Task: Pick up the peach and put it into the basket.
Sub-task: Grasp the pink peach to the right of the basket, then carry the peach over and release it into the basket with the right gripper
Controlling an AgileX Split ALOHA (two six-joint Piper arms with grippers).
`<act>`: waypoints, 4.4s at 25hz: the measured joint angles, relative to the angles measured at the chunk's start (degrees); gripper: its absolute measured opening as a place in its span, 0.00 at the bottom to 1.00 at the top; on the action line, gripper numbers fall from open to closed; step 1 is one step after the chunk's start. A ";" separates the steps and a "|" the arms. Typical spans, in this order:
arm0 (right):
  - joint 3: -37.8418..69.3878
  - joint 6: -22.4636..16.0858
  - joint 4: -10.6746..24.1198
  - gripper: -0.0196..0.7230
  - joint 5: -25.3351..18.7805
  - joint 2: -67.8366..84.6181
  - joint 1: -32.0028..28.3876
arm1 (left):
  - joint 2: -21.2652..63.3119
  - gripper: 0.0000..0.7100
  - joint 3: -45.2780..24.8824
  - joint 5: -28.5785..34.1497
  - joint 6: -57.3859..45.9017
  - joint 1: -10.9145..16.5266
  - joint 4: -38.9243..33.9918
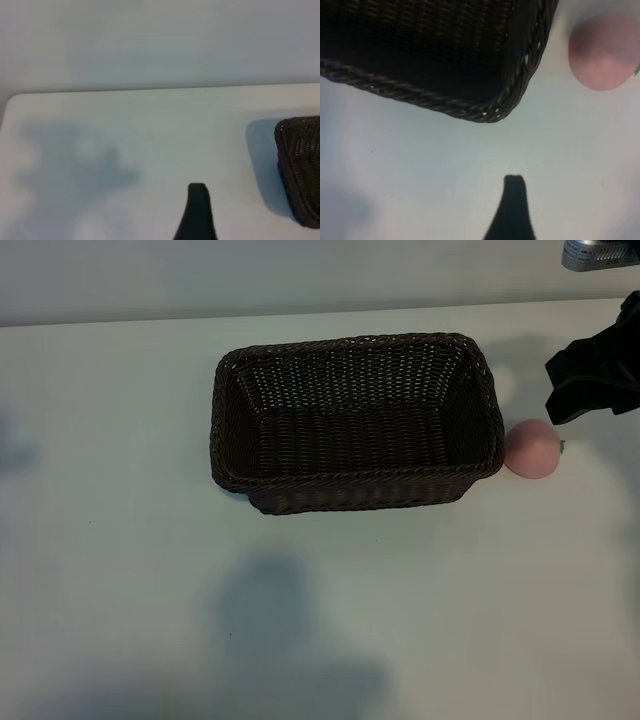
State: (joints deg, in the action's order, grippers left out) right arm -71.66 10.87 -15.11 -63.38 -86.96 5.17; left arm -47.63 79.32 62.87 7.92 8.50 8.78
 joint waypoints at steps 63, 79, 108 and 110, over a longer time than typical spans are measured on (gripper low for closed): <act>0.00 12.29 6.25 0.80 7.56 -4.78 0.00 | 48.12 0.84 -50.65 -0.36 -0.84 -2.35 0.29; 0.00 22.88 9.34 0.79 15.67 -17.22 0.00 | 48.12 0.84 -50.65 -0.36 -0.84 -2.35 0.29; -0.06 13.02 12.15 0.09 22.54 -25.89 0.00 | 48.12 0.84 -50.65 -0.36 -0.84 -2.35 0.29; -0.06 11.80 13.04 0.09 21.78 -24.06 0.00 | 48.12 0.84 -50.65 -0.36 -0.84 -2.35 0.29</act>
State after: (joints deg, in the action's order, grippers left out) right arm -71.73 22.67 -2.07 -41.60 -111.02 5.17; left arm 0.49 28.67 62.51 7.09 6.15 9.07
